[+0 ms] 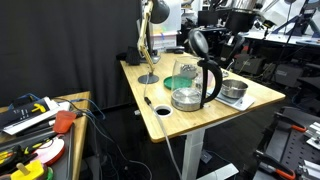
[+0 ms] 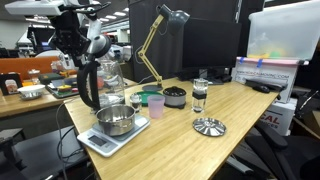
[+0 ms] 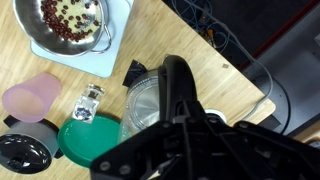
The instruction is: Press the black button on the handle of the electric kettle to open the lid
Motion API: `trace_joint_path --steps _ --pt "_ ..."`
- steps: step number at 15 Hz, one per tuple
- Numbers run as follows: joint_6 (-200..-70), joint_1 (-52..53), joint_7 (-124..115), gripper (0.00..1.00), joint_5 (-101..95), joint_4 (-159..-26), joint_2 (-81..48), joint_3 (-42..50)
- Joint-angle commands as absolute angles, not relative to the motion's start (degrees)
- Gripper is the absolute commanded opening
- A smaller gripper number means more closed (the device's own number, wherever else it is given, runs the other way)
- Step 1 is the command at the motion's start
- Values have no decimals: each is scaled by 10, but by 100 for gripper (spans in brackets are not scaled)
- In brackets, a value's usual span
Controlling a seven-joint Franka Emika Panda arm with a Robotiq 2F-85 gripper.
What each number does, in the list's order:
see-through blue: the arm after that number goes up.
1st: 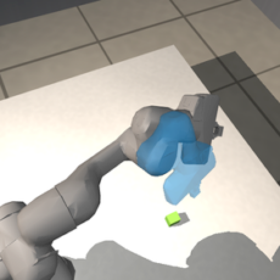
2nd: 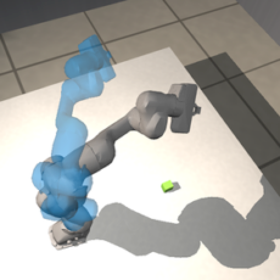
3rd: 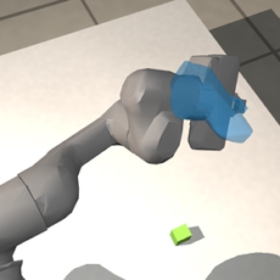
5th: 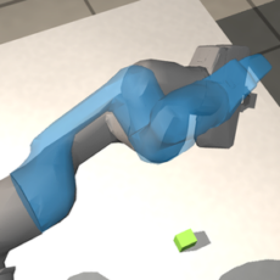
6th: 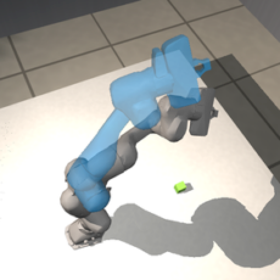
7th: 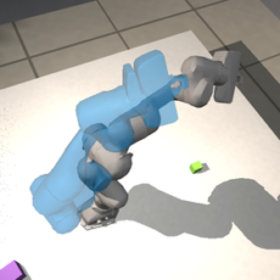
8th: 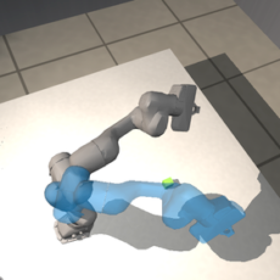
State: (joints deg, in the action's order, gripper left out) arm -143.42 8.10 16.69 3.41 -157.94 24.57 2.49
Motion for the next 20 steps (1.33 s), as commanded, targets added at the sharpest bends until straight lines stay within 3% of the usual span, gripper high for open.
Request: trace_joint_path --steps 1,20 --pt "-1489 90 177 0 64 -1576 191 36" --pt "-1320 51 197 0 0 -1534 338 52"
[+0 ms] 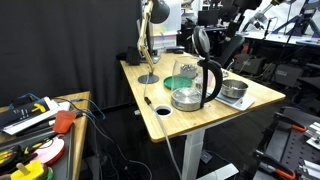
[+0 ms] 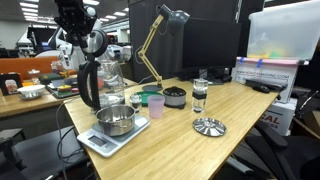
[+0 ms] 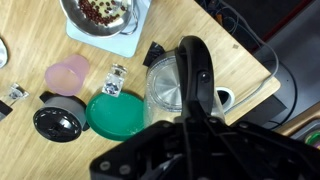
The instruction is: Press the black button on the handle of the electric kettle to open the lid
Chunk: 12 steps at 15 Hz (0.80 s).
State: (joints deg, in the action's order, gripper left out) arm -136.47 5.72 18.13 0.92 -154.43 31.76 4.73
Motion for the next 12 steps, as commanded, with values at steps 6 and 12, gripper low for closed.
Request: trace_joint_path --steps 6,12 --pt "-1119 72 226 41 52 -1463 386 92" --pt "-1172 56 206 47 34 -1490 390 69"
